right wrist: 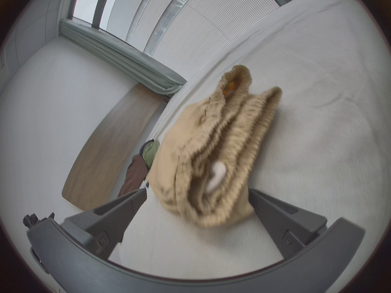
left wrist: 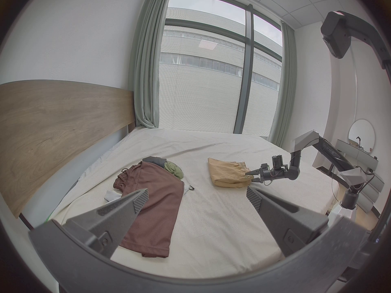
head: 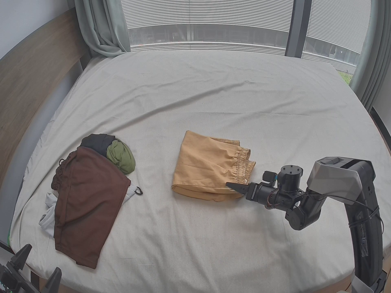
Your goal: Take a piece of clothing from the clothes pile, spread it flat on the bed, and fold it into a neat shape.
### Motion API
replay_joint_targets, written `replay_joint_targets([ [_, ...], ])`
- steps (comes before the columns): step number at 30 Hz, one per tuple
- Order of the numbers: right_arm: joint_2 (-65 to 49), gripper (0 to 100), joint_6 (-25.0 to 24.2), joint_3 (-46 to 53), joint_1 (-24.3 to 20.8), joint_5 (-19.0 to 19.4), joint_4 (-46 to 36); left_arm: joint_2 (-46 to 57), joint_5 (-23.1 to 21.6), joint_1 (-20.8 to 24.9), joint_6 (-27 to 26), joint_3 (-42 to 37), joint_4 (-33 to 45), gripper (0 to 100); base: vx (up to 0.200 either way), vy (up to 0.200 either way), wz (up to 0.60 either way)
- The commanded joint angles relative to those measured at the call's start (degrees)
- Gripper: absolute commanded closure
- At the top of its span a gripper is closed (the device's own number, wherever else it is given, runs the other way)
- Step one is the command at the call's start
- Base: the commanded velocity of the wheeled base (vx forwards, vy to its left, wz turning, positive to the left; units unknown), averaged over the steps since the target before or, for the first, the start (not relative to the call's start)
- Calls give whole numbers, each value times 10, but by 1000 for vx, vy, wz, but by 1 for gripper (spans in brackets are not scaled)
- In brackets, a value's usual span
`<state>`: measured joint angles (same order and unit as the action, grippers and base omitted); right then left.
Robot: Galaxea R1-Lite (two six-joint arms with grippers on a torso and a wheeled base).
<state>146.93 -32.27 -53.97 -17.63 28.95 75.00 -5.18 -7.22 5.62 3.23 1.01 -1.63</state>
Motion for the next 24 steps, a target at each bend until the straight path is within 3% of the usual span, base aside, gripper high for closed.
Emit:
replay_joint_targets([
  [1,-42,0,29,88,-4,1,16,-1,0,0,0,-1,0,0,0,0,0],
  [12,-102,0,31,173,-61,1,64,-1,0,0,0,-1,0,0,0,0,0],
  [24,-162,0,19,114,-84,2,53,-1,0,0,0,-1,0,0,0,0,0],
])
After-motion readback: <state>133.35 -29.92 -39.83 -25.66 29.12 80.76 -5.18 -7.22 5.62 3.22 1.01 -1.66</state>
